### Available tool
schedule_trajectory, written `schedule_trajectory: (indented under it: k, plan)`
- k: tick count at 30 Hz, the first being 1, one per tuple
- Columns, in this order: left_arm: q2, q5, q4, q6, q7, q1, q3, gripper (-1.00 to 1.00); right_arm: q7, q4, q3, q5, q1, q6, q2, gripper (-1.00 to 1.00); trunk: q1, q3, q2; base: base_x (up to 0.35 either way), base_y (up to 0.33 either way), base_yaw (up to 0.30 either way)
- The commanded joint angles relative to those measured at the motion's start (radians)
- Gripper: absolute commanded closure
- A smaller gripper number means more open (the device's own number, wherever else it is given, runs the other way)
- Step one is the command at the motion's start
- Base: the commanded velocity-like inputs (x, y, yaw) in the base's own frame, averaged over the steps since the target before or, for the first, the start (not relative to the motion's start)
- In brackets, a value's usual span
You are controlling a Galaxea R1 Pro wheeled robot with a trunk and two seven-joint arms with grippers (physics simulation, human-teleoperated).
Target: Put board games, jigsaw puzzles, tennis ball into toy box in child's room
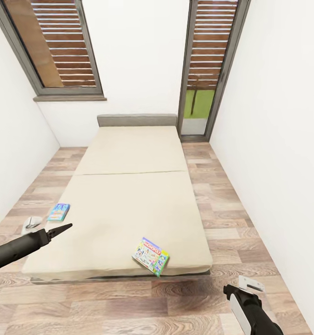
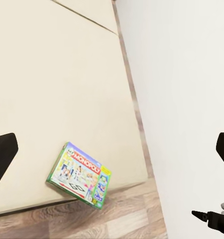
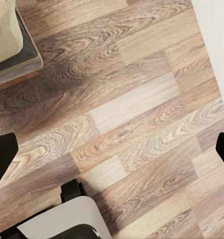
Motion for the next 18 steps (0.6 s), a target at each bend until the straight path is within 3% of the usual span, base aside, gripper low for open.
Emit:
schedule_trajectory:
  k: [1, 8, 18]
  plan:
    - [0.0, 0.0, 0.0, 0.01, -0.003, -0.001, 0.001, -1.0, -0.006, -0.002, 0.001, -0.009, 0.0, 0.003, 0.0, -1.0, 0.0, 0.0, -0.002, -0.078, 0.033, 0.0]
    - [0.0, 0.0, 0.0, 0.01, -0.003, -0.001, 0.001, -1.0, -0.006, -0.002, 0.001, -0.009, 0.0, 0.003, 0.0, -1.0, 0.0, 0.011, -0.002, -0.072, 0.116, 0.0]
    - [0.0, 0.0, 0.0, 0.01, -0.003, -0.001, 0.001, -1.0, -0.006, -0.002, 0.003, -0.009, 0.0, 0.002, 0.0, -1.0, 0.0, 0.028, -0.002, -0.02, 0.247, 0.0]
